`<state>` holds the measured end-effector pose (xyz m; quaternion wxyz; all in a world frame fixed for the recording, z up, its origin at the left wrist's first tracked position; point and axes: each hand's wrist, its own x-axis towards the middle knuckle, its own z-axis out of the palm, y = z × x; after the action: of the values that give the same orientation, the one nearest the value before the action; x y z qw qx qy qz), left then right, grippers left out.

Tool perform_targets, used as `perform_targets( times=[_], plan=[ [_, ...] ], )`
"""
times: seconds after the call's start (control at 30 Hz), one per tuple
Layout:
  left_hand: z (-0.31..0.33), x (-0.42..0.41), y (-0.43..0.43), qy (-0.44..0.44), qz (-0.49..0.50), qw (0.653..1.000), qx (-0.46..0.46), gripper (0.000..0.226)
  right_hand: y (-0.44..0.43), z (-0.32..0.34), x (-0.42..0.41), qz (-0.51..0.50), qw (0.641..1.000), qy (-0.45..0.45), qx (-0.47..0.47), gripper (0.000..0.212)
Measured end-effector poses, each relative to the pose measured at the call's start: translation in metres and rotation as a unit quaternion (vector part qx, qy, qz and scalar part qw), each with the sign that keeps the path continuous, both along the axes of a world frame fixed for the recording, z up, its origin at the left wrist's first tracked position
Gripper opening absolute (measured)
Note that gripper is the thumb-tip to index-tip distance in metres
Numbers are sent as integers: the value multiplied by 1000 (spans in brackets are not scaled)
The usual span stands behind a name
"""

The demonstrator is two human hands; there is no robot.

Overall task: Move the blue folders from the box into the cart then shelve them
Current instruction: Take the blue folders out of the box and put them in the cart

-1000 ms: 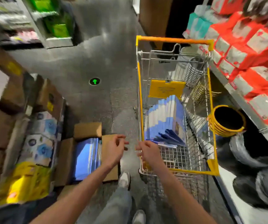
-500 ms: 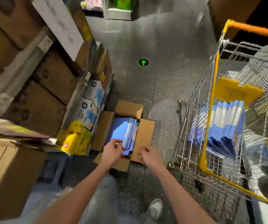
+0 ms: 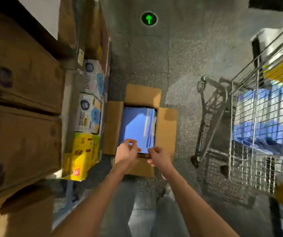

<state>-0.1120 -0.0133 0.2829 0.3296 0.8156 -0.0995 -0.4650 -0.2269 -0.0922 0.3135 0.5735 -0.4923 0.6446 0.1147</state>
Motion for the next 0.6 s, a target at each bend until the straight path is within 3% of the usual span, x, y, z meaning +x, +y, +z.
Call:
perform_targets(
  times=[0.17, 0.3, 0.4, 0.47, 0.6],
  plan=[
    [-65, 22, -15, 29, 4, 999, 37, 11, -22, -82, 15, -23, 999, 24, 13, 26],
    [-148, 31, -27, 34, 8, 997, 62, 13, -40, -174, 17, -19, 998, 54, 16, 12],
    [-212, 33, -35, 62, 49, 995, 66, 14, -56, -236, 26, 27, 997, 66, -16, 23],
    [-263, 30, -37, 68, 40, 994, 74, 14, -64, -287, 33, 61, 995, 71, -19, 19],
    [-334, 30, -45, 68, 15, 995, 77, 14, -77, -356, 43, 66, 996, 64, -13, 49]
  ],
)
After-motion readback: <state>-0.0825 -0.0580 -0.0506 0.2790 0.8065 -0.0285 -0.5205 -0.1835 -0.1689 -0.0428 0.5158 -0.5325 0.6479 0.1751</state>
